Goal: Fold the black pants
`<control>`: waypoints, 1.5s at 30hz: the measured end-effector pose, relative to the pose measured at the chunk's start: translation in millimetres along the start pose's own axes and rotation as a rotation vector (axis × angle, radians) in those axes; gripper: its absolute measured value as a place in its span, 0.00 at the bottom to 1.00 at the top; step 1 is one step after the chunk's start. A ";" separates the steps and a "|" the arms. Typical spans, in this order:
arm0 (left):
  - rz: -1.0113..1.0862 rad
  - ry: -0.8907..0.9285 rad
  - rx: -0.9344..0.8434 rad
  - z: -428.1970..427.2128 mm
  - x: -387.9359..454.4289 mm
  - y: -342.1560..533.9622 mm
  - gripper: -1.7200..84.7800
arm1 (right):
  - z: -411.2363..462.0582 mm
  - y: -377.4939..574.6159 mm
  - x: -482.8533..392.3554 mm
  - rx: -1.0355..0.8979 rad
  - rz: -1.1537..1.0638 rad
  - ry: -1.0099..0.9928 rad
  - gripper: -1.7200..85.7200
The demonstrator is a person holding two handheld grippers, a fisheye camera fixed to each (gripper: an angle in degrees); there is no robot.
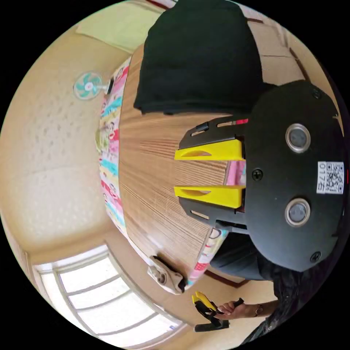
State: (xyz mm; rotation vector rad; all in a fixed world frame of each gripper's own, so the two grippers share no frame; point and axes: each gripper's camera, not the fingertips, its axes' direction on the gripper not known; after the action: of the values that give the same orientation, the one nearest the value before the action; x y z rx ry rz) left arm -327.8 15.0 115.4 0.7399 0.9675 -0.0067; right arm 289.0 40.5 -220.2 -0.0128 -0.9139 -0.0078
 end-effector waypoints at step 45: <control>0.501 0.029 -0.439 315.2 225.5 28.6 0.21 | -54.9 133.4 -34.6 -0.247 -0.090 -0.557 0.06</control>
State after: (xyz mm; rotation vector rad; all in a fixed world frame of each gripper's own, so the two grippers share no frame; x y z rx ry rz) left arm 48.0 -73.8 72.0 0.5564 0.7521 0.6365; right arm 313.0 173.1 -282.1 -0.2120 -1.4651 -0.2096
